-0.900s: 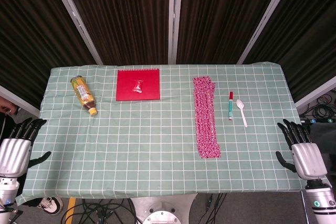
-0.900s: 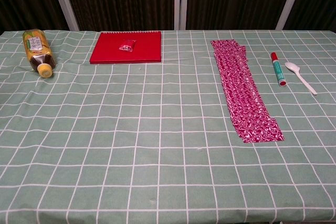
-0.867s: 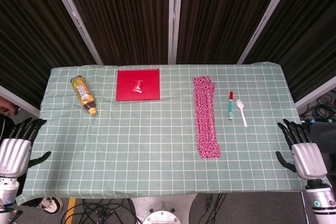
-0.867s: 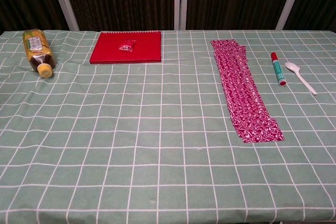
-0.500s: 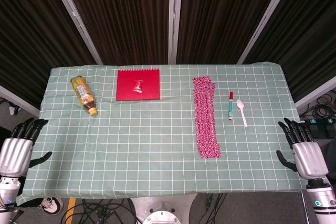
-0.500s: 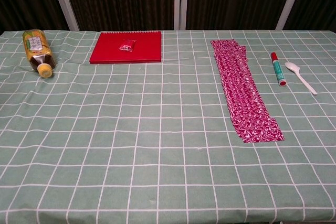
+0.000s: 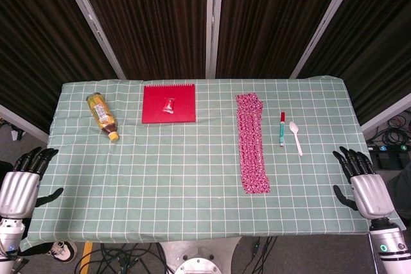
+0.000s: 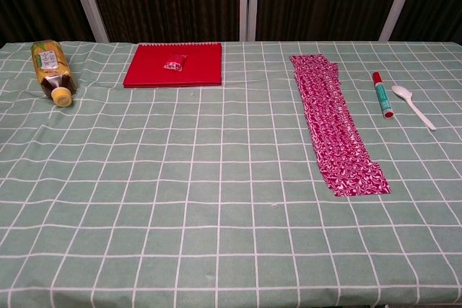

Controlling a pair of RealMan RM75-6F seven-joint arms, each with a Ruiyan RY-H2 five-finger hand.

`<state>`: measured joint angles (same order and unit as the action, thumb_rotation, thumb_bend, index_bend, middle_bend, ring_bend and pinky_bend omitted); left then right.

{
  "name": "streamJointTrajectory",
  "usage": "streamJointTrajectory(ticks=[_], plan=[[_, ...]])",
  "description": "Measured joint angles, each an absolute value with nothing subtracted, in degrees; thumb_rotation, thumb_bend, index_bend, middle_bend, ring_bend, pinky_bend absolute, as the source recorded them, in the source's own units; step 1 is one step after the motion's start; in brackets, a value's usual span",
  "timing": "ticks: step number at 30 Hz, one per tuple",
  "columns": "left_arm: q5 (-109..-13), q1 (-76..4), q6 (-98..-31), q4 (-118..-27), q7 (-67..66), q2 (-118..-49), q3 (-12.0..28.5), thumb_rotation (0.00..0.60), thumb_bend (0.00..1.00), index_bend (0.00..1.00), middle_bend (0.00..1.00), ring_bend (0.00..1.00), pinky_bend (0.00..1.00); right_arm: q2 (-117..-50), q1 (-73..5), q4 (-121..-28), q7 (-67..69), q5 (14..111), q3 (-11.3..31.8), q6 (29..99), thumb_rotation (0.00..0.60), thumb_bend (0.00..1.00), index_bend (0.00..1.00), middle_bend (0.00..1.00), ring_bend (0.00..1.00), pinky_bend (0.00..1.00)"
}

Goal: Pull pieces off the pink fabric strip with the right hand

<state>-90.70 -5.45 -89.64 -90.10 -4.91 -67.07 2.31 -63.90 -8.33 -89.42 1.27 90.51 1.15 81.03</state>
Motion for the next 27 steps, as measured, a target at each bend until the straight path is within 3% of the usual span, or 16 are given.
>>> streamJointTrajectory(ticks=[2, 5, 7, 9, 10, 12, 13, 15, 19, 27], plan=[[-90.7, -5.5, -89.5, -90.0, -4.8, -67.1, 2.3, 0.6, 0.1, 0.15, 0.16, 0.1, 0.19, -64.1, -8.6, -89.4, 1.0, 90.5, 1.0, 80.3, 0.6, 0.39, 0.0, 0.02, 0.0, 0.07], [-90.6, -5.4, -89.3, -89.7, -4.7, -67.2, 2.1, 0.6, 0.1, 0.15, 0.16, 0.1, 0.19, -64.5, -9.0, -89.5, -0.1, 90.4, 0.7, 79.1, 0.6, 0.63, 0.0, 0.04, 0.01, 0.07], [-90.5, -5.4, -89.3, -89.6, -4.6, -67.2, 2.1, 0.6, 0.1, 0.15, 0.16, 0.1, 0.19, -64.9, -9.4, -89.7, -1.0, 90.4, 0.5, 78.0, 0.6, 0.79, 0.0, 0.1, 0.08, 0.14], [-90.5, -5.4, -89.2, -89.4, -4.5, -67.3, 2.1, 0.6, 0.1, 0.15, 0.16, 0.1, 0.19, -65.4, -9.8, -89.9, -1.9, 90.4, 0.1, 76.7, 0.6, 0.92, 0.0, 0.25, 0.26, 0.31], [-90.5, -5.3, -89.2, -89.3, -4.4, -67.3, 2.0, 0.6, 0.1, 0.15, 0.16, 0.1, 0.19, -65.6, -10.1, -90.0, -2.4, 90.4, -0.1, 76.1, 0.6, 0.94, 0.0, 0.33, 0.34, 0.38], [-90.4, -5.3, -89.2, -89.1, -4.3, -67.3, 2.0, 0.6, 0.1, 0.15, 0.16, 0.1, 0.19, -66.2, -10.6, -90.3, -3.6, 90.4, -0.5, 74.5, 0.6, 0.95, 0.0, 0.6, 0.58, 0.57], [-90.4, -5.3, -89.2, -89.1, -4.2, -67.3, 2.0, 0.6, 0.1, 0.15, 0.16, 0.1, 0.19, -66.4, -10.9, -90.4, -4.1, 90.4, -0.7, 73.8, 0.6, 0.95, 0.0, 0.7, 0.66, 0.62], [-90.2, -5.4, -89.0, -89.1, -4.2, -67.4, 2.1, 0.6, 0.1, 0.15, 0.16, 0.1, 0.19, -67.0, -11.4, -90.7, -5.6, 90.4, -1.2, 72.3, 0.6, 0.96, 0.0, 0.81, 0.74, 0.66], [-89.7, -5.5, -88.5, -89.1, -4.1, -67.3, 2.2, 0.6, 0.09, 0.15, 0.16, 0.1, 0.19, -68.4, -12.1, -90.9, -9.2, 90.4, -1.8, 70.7, 0.6, 0.97, 0.0, 0.9, 0.8, 0.68], [-89.3, -5.5, -88.2, -88.5, -3.3, -67.4, 2.2, 0.6, 0.1, 0.15, 0.16, 0.1, 0.19, -70.7, -13.6, -92.8, -13.7, 90.2, -4.0, 65.2, 0.6, 0.99, 0.0, 0.92, 0.82, 0.68]])
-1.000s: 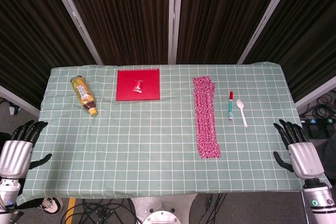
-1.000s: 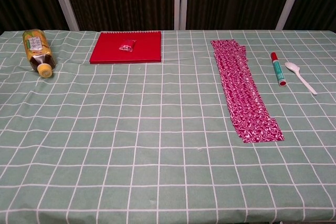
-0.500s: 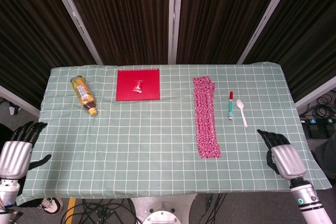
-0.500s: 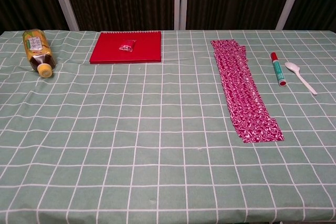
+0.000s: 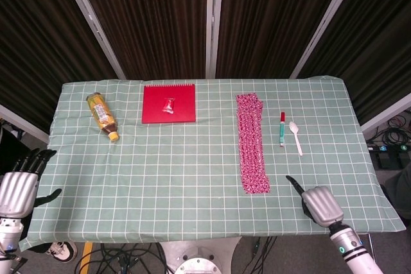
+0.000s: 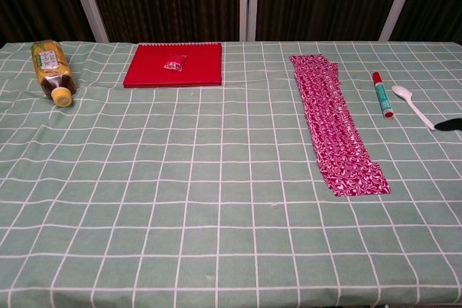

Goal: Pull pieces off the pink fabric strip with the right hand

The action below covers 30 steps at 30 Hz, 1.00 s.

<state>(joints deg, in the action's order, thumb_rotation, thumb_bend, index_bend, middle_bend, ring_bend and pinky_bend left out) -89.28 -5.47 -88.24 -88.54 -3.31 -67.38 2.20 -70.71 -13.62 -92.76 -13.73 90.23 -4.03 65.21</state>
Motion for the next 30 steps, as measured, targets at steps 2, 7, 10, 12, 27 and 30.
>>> streamJointTrajectory(ticks=[2, 7, 10, 12, 27, 30], plan=[[-89.3, -5.5, -88.3, -88.5, -3.2, -67.4, 2.2, 0.6, 0.1, 0.15, 0.16, 0.1, 0.19, -70.9, -14.1, -93.8, -12.9, 90.1, -4.8, 62.7, 0.6, 0.99, 0.0, 0.92, 0.82, 0.68], [-89.1, -5.3, -88.4, -88.2, -2.7, -67.2, 2.2, 0.6, 0.1, 0.15, 0.16, 0.1, 0.19, -72.2, -15.0, -95.1, -16.3, 88.8, -5.5, 60.5, 0.6, 0.99, 0.0, 0.92, 0.82, 0.68], [-88.9, -5.3, -88.3, -88.1, -2.4, -67.2, 2.3, 0.6, 0.1, 0.15, 0.16, 0.1, 0.19, -73.4, -15.7, -95.7, -19.7, 86.6, -5.5, 58.7, 0.6, 0.99, 0.0, 0.92, 0.82, 0.68], [-88.8, -5.2, -88.3, -87.8, -1.9, -67.1, 2.3, 0.6, 0.1, 0.15, 0.16, 0.1, 0.19, -74.0, -16.2, -96.1, -21.6, 84.5, -5.3, 57.3, 0.6, 0.99, 0.0, 0.92, 0.82, 0.68], [-87.6, -4.8, -88.0, -85.5, 0.7, -67.2, 2.4, 0.6, 0.1, 0.15, 0.16, 0.1, 0.19, -77.1, -22.3, -98.9, -30.6, 70.6, -2.1, 50.3, 0.6, 1.0, 0.01, 0.92, 0.82, 0.71], [-87.5, -4.7, -88.1, -85.2, 1.1, -67.1, 2.4, 0.6, 0.09, 0.15, 0.16, 0.1, 0.19, -77.8, -23.5, -99.1, -31.8, 69.0, -1.7, 49.7, 0.6, 1.0, 0.01, 0.93, 0.82, 0.72]])
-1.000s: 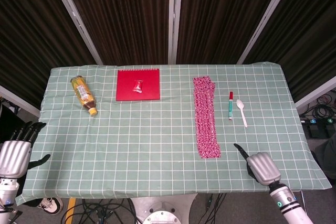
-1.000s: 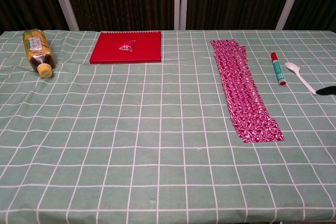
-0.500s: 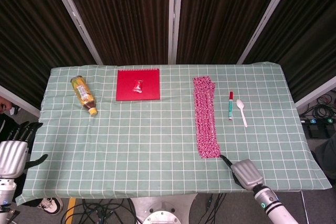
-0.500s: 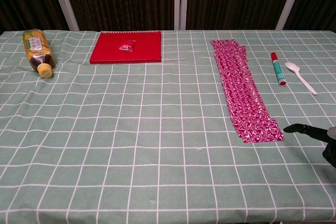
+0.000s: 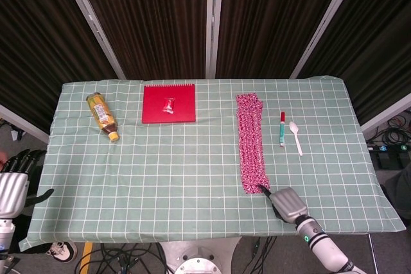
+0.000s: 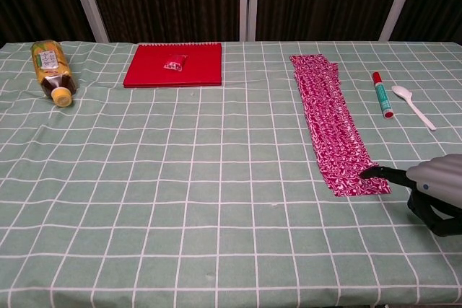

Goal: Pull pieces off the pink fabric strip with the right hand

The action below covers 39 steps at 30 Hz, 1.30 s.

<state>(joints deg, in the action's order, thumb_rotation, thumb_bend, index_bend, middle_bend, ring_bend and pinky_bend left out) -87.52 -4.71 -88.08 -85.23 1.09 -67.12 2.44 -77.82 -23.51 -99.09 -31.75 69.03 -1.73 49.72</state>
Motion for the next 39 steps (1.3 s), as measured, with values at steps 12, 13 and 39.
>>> streamJointTrajectory(ticks=[12, 13, 39], plan=[[-87.3, -4.3, -88.4, -84.5, 2.1, -66.8, 2.5, 0.6, 0.1, 0.15, 0.16, 0.1, 0.2, -79.3, -26.8, -99.5, -35.6, 62.4, -2.5, 48.8, 0.6, 1.0, 0.01, 0.92, 0.82, 0.72], [-87.4, -4.3, -88.4, -84.5, 2.2, -66.8, 2.5, 0.6, 0.1, 0.15, 0.16, 0.1, 0.2, -79.2, -26.9, -99.5, -35.8, 62.0, -2.7, 49.0, 0.6, 1.0, 0.01, 0.92, 0.82, 0.72], [-87.6, -4.9, -87.4, -85.3, 0.1, -67.3, 2.3, 0.6, 0.09, 0.15, 0.16, 0.1, 0.2, -73.4, -24.4, -97.5, -29.5, 61.3, -8.1, 52.0, 0.6, 1.0, 0.0, 0.92, 0.82, 0.72]])
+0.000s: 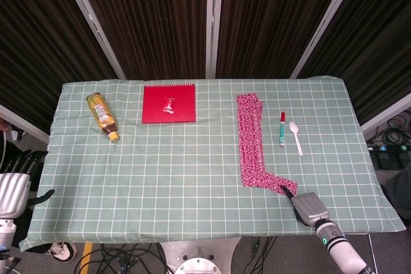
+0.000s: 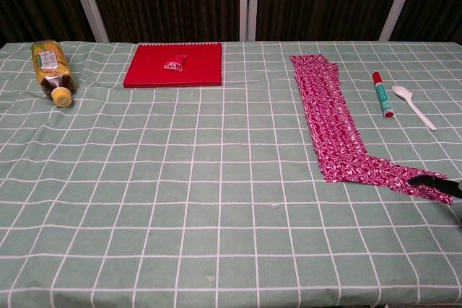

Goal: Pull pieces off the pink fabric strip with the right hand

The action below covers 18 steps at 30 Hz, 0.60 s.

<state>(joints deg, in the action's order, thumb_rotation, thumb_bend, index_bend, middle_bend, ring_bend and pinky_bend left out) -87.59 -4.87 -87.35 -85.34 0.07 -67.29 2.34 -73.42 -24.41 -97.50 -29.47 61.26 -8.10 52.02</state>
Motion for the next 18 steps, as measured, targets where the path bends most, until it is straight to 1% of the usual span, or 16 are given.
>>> streamJointTrajectory(ticks=[12, 18], plan=[[-87.6, -5.0, -87.3, -85.7, -0.3, -67.2, 2.4, 0.6, 0.1, 0.15, 0.16, 0.1, 0.2, -70.5, -21.6, -97.0, -24.8, 62.9, -9.0, 54.7, 0.6, 1.0, 0.0, 0.92, 0.82, 0.72], [-87.8, -5.1, -87.4, -86.0, -0.6, -67.1, 2.4, 0.6, 0.1, 0.15, 0.16, 0.1, 0.2, -70.2, -20.8, -98.1, -22.7, 68.5, -8.1, 58.2, 0.6, 1.0, 0.01, 0.93, 0.82, 0.72]])
